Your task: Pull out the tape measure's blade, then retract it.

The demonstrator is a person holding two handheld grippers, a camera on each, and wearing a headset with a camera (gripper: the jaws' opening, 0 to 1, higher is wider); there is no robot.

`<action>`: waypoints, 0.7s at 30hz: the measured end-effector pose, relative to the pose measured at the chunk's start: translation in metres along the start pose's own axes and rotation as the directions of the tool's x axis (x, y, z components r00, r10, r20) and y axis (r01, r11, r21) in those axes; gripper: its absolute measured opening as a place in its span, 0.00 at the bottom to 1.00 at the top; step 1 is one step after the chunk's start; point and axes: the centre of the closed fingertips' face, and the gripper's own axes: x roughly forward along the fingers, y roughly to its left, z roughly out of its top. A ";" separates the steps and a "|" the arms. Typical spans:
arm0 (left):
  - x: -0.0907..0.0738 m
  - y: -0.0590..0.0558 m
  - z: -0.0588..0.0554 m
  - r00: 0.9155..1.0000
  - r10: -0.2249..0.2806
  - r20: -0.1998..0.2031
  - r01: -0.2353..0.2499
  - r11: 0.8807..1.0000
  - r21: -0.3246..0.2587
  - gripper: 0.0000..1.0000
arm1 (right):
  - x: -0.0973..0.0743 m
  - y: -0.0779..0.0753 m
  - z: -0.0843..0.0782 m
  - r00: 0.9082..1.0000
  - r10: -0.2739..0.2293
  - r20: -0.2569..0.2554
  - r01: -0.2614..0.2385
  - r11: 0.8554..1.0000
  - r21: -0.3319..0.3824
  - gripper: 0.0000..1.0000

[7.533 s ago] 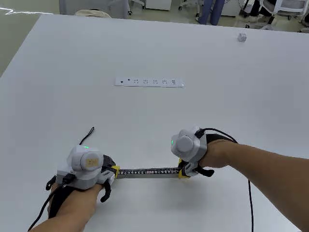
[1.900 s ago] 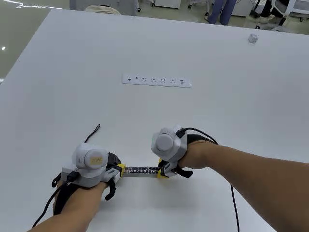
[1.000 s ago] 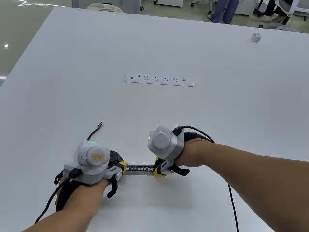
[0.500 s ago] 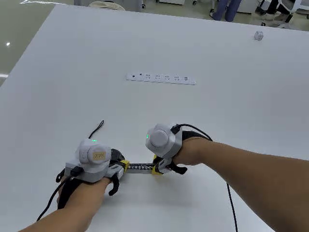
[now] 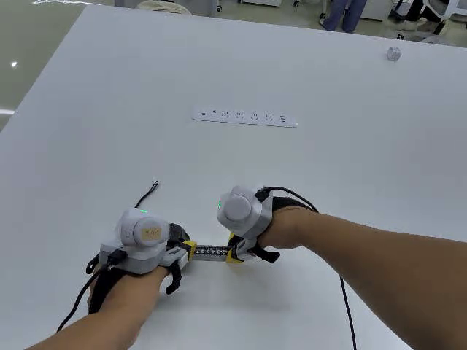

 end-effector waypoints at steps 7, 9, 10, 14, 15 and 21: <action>0.000 0.000 0.000 1.000 -0.002 0.000 0.002 1.000 -0.001 0.62 | 0.002 0.000 0.004 1.000 0.002 0.014 -0.001 1.000 -0.001 0.15; 0.000 0.000 0.000 1.000 -0.002 0.001 0.002 1.000 -0.001 0.62 | 0.003 -0.001 0.005 1.000 0.001 0.015 -0.001 1.000 -0.003 0.15; 0.000 0.000 0.000 1.000 -0.002 0.001 0.002 1.000 -0.001 0.62 | 0.003 -0.001 0.006 1.000 0.001 0.018 -0.001 1.000 -0.005 0.15; 0.000 0.000 0.000 1.000 -0.004 0.001 0.004 1.000 -0.004 0.62 | 0.003 0.001 0.011 1.000 0.002 0.025 -0.002 1.000 -0.007 0.15; 0.000 0.000 0.000 1.000 -0.005 0.001 0.005 1.000 -0.004 0.62 | 0.004 0.001 0.012 1.000 0.002 0.026 -0.002 1.000 -0.008 0.15; 0.000 0.000 0.000 1.000 -0.007 -0.001 0.007 1.000 -0.005 0.62 | 0.009 0.002 0.024 0.999 0.010 0.046 -0.009 1.000 -0.015 0.15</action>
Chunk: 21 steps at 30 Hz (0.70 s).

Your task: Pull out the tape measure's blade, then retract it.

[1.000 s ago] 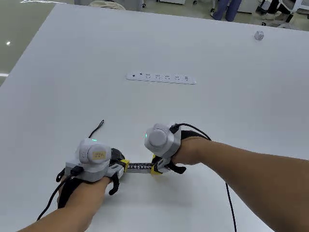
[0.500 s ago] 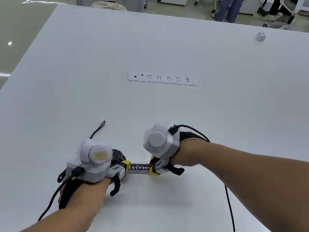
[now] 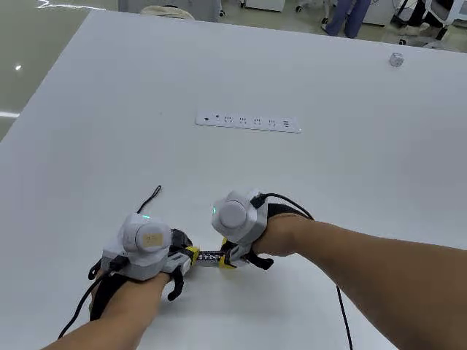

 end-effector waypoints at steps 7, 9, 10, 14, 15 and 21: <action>0.000 0.000 0.000 1.000 -0.001 -0.001 0.001 1.000 -0.002 0.62 | 0.001 0.001 0.004 1.000 0.015 -0.014 -0.015 1.000 -0.017 0.15; 0.000 0.000 0.000 1.000 -0.002 -0.002 0.002 1.000 -0.003 0.62 | 0.002 0.001 0.004 1.000 0.017 -0.014 -0.017 1.000 -0.017 0.15; 0.000 0.000 0.000 1.000 -0.002 -0.002 0.002 1.000 -0.003 0.62 | 0.002 0.001 0.005 1.000 0.017 -0.013 -0.017 1.000 -0.021 0.15; 0.000 0.000 0.000 1.000 -0.003 -0.001 0.003 1.000 -0.004 0.62 | 0.003 0.001 0.007 1.000 0.014 -0.011 -0.014 1.000 -0.022 0.15; 0.001 0.000 0.000 1.000 -0.003 -0.001 0.003 1.000 -0.004 0.62 | 0.004 0.001 0.007 1.000 0.013 -0.011 -0.014 1.000 -0.021 0.15; 0.001 0.000 0.000 1.000 -0.004 -0.003 0.004 1.000 -0.006 0.62 | 0.005 0.001 0.010 1.000 0.014 -0.005 -0.014 1.000 -0.023 0.15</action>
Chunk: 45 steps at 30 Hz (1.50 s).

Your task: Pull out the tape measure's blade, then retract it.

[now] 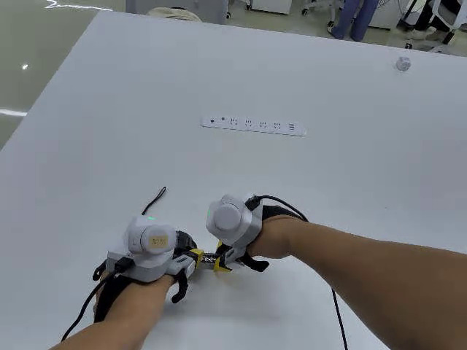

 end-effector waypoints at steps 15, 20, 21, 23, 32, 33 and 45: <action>0.000 0.000 -0.001 1.000 -0.002 0.003 0.002 1.000 -0.004 0.63 | 0.003 0.000 0.010 1.000 0.007 0.018 -0.007 1.000 0.001 0.15; 0.000 0.000 0.000 1.000 -0.003 0.003 0.003 1.000 -0.006 0.63 | 0.004 0.000 0.011 1.000 0.009 0.019 -0.009 1.000 0.000 0.15; 0.001 0.000 0.000 1.000 -0.003 0.003 0.003 1.000 -0.006 0.63 | 0.004 -0.001 0.012 1.000 0.009 0.018 -0.009 1.000 -0.001 0.15; 0.001 0.000 0.000 1.000 -0.004 0.003 0.004 1.000 -0.007 0.63 | 0.005 -0.001 0.012 1.000 0.008 0.020 -0.008 1.000 -0.003 0.15; 0.001 0.000 -0.001 1.000 -0.007 0.005 0.007 1.000 -0.012 0.63 | 0.007 -0.001 0.016 0.999 0.009 0.036 -0.008 1.000 -0.005 0.15; 0.001 0.000 -0.001 1.000 -0.008 0.005 0.008 1.000 -0.012 0.63 | 0.008 -0.001 0.017 0.999 0.008 0.039 -0.008 1.000 -0.005 0.15; 0.001 0.000 -0.001 1.000 -0.010 0.006 0.010 1.000 -0.013 0.63 | 0.007 0.000 0.017 0.998 -0.002 0.068 0.007 0.997 -0.082 0.17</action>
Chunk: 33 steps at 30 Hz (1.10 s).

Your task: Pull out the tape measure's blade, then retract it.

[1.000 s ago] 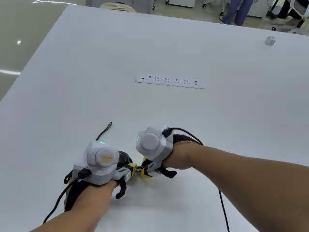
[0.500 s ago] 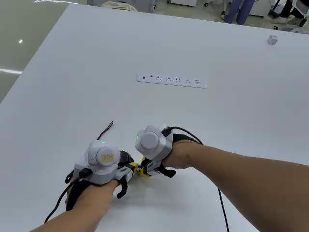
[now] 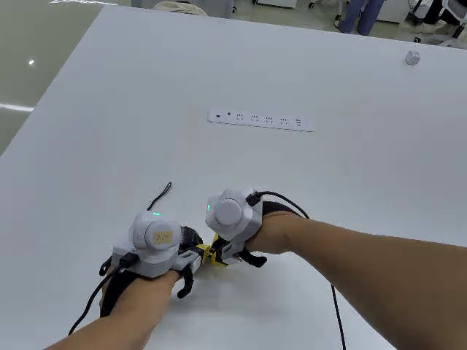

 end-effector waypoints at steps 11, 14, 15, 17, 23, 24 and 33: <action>0.000 -0.001 0.000 1.000 -0.001 0.001 0.001 1.000 -0.002 0.63 | -0.006 -0.001 -0.008 1.000 -0.019 0.021 0.018 0.999 0.045 0.16; 0.000 -0.001 0.000 1.000 -0.003 0.001 0.003 1.000 -0.003 0.63 | -0.005 -0.002 -0.007 0.999 -0.025 0.047 0.022 0.997 0.074 0.15; 0.000 -0.001 0.000 1.000 -0.003 0.001 0.003 1.000 -0.004 0.63 | -0.005 -0.002 -0.007 0.998 -0.028 0.052 0.024 0.996 0.082 0.15; 0.000 -0.001 0.000 1.000 -0.003 0.002 0.003 1.000 -0.006 0.63 | -0.004 -0.002 -0.006 0.998 -0.030 0.063 0.024 0.996 0.092 0.14; 0.000 -0.001 0.000 1.000 -0.004 0.001 0.004 1.000 -0.010 0.63 | -0.003 -0.002 -0.004 0.997 -0.022 0.072 0.015 0.995 0.102 0.14; 0.000 -0.001 0.000 1.000 -0.004 0.002 0.004 1.000 -0.011 0.63 | -0.002 -0.002 -0.003 0.997 -0.020 0.071 0.013 0.996 0.089 0.14; 0.000 0.000 0.000 1.000 -0.010 0.004 0.010 1.000 -0.017 0.63 | 0.000 -0.002 0.001 0.996 -0.020 0.084 0.012 0.996 0.093 0.14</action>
